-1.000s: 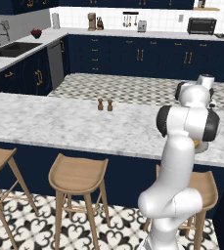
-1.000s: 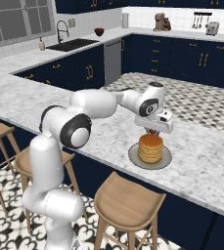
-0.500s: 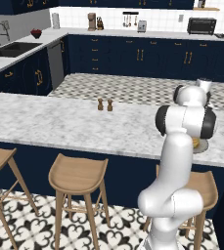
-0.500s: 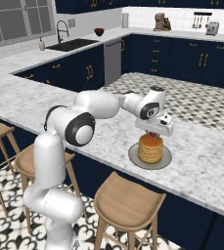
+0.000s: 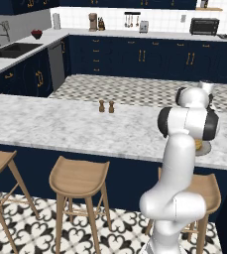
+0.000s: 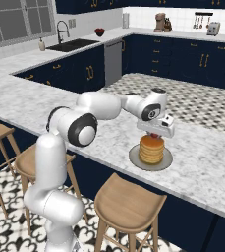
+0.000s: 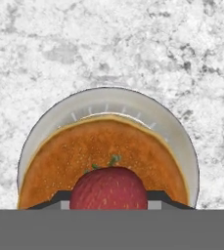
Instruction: Take the strawberry from the fridge and place it on top of the pancake, located on the dining counter.
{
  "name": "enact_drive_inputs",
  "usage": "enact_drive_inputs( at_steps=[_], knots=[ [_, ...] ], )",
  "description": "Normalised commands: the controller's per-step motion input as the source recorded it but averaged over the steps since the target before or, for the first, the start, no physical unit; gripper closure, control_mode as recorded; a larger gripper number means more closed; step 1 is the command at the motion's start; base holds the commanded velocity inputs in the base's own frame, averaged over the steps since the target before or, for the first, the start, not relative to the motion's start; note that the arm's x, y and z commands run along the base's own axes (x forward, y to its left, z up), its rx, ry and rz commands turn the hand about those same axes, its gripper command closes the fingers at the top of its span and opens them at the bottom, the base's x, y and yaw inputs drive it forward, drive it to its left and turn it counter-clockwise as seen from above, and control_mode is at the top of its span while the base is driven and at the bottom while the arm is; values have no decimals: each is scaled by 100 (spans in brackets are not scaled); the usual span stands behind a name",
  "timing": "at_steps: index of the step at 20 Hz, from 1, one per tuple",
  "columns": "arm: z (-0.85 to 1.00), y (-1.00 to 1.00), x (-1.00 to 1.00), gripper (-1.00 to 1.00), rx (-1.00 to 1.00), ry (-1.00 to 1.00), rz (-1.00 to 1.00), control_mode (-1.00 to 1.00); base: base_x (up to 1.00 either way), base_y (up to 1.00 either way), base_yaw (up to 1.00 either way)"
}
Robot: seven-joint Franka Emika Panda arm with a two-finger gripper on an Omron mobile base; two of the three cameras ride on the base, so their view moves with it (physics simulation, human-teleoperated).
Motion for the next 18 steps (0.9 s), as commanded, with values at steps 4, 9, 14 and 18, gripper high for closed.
enact_drive_inputs(
  at_steps=[4, 9, 14, 18],
  knots=[
    [-20, 14, -52, -100, 0, 0, 0, -100, 0, 0, 0],
    [0, 23, -13, -100, 0, 0, 0, -100, 0, 0, 0],
    [20, 2, -7, -100, 0, 0, 0, -100, 0, 0, 0],
    [25, 0, -34, -100, 0, -1, 0, -100, 0, 0, 0]
  ],
)
